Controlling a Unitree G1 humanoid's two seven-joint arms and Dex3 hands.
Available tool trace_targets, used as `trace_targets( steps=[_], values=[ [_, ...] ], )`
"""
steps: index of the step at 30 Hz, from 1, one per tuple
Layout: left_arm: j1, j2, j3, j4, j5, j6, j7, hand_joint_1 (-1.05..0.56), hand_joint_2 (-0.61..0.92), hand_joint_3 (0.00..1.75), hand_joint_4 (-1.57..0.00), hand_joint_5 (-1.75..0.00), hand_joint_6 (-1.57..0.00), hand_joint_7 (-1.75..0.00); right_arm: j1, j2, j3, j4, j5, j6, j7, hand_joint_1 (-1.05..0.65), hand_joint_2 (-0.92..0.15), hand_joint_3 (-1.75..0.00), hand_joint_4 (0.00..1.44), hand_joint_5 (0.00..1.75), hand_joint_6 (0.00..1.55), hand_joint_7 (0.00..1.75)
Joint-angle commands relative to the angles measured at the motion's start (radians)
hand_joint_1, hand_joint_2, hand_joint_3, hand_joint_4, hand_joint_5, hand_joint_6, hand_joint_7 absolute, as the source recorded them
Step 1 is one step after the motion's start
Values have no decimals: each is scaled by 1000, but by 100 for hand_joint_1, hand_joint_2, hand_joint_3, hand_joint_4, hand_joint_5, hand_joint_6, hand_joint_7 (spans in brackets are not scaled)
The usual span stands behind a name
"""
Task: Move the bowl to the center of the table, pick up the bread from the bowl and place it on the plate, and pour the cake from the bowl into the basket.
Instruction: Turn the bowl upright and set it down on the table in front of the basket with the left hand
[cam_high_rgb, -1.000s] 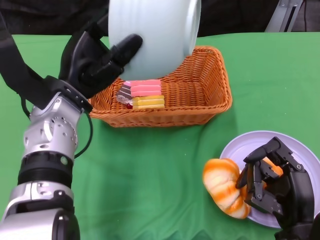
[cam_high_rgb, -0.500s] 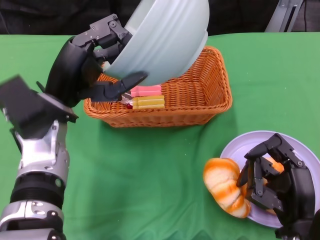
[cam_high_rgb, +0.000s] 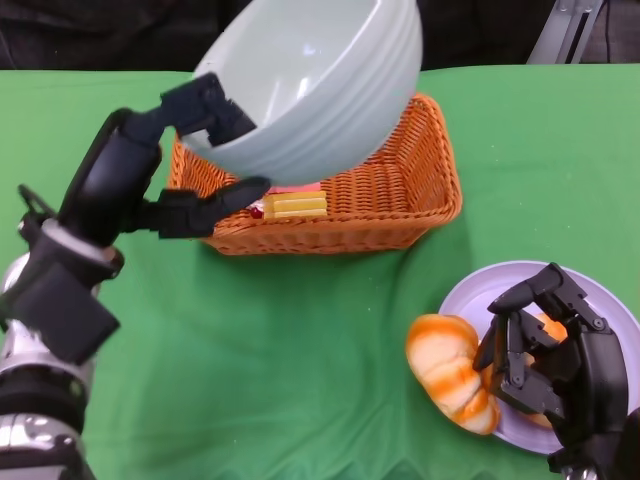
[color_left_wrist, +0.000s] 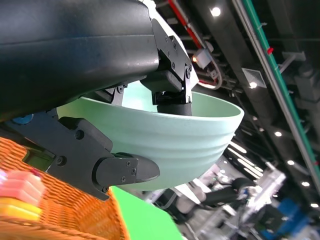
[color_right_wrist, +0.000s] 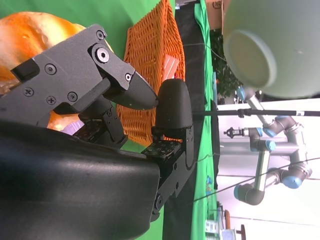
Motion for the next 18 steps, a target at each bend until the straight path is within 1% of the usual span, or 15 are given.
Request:
trace_targets(
  steps=[1, 6, 8, 10, 13, 16, 18],
  values=[
    [33, 52, 0, -7, 111, -45, 128, -1, 73, 84, -61, -175, -67, -144, 0, -9, -1, 0, 9, 3, 8, -18, -54, -121, 83, 175, 56, 172],
    [75, 97, -8, -20, 307, -87, 330, -4, 70, 85, -66, -172, -68, -140, -6, -12, -6, 11, 14, -8, 21, -17, -55, -121, 83, 175, 56, 172],
    [84, 113, -14, -26, 392, -98, 425, -5, 75, 75, -63, -172, -66, -138, -4, -14, -6, 5, 24, 8, 34, -17, -55, -121, 82, 175, 56, 171],
    [90, 131, -28, -32, 481, -99, 530, -7, 79, 70, -61, -174, -65, -138, -3, -16, -7, 4, 22, 11, 36, -17, -55, -121, 82, 175, 55, 171],
    [99, 162, -64, -36, 594, -95, 684, -10, 82, 66, -60, -175, -63, -140, -3, -11, -10, 5, 14, 6, 25, -17, -55, -121, 81, 175, 55, 170],
    [107, 202, -120, -46, 716, -78, 856, -14, 90, 52, -59, -175, -57, -148, -6, -7, -12, 9, 17, -1, 24, -16, -54, -121, 81, 175, 56, 170],
    [111, 230, -167, -52, 790, -57, 967, -15, 92, 50, -59, -175, -56, -149, -6, -6, -12, 6, 17, 4, 20, -17, -54, -122, 82, 175, 57, 171]
  ],
)
